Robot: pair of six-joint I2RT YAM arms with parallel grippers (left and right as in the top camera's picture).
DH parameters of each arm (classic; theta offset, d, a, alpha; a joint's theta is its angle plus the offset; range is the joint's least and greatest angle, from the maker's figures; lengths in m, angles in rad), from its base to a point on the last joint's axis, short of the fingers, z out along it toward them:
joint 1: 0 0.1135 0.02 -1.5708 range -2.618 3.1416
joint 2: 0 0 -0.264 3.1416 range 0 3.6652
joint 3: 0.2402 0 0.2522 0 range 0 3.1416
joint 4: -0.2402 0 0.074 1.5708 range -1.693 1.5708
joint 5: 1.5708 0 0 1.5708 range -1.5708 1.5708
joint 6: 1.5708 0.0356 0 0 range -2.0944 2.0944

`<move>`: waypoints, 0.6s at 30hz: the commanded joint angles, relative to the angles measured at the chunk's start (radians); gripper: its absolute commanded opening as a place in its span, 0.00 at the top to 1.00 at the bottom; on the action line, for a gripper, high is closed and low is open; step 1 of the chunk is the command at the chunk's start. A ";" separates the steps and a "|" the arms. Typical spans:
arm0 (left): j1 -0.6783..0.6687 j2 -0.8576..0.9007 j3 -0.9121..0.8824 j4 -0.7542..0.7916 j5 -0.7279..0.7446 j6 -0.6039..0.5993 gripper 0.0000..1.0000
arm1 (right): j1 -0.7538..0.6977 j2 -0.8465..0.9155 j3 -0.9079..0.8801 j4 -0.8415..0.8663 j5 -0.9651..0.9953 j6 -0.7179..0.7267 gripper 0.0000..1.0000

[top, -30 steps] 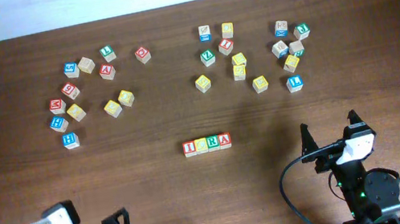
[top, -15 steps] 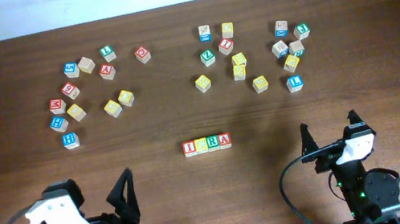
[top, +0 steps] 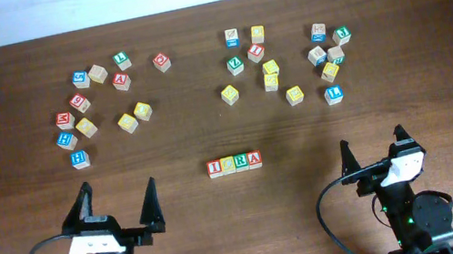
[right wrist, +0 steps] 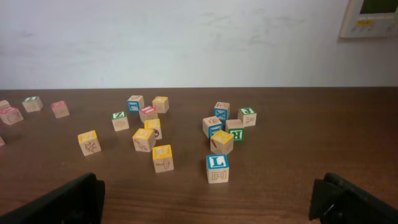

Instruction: Spell out ICRA

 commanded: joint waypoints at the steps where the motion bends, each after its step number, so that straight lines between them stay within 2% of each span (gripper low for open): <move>1: 0.032 -0.049 -0.103 0.065 0.015 0.031 0.01 | -0.006 -0.009 -0.005 -0.005 0.006 0.005 0.02; 7: 0.100 -0.049 -0.241 0.225 0.049 0.031 0.01 | -0.006 -0.009 -0.005 -0.005 0.006 0.005 0.02; 11: 0.163 -0.049 -0.241 0.239 0.117 0.097 0.01 | -0.006 -0.008 -0.005 -0.005 0.006 0.005 0.02; 15: 0.221 -0.049 -0.241 0.196 0.124 0.140 0.01 | -0.006 -0.008 -0.005 -0.005 0.005 0.005 0.02; 18: 0.221 -0.049 -0.241 0.085 0.114 0.143 0.01 | -0.006 -0.008 -0.005 -0.005 0.006 0.005 0.02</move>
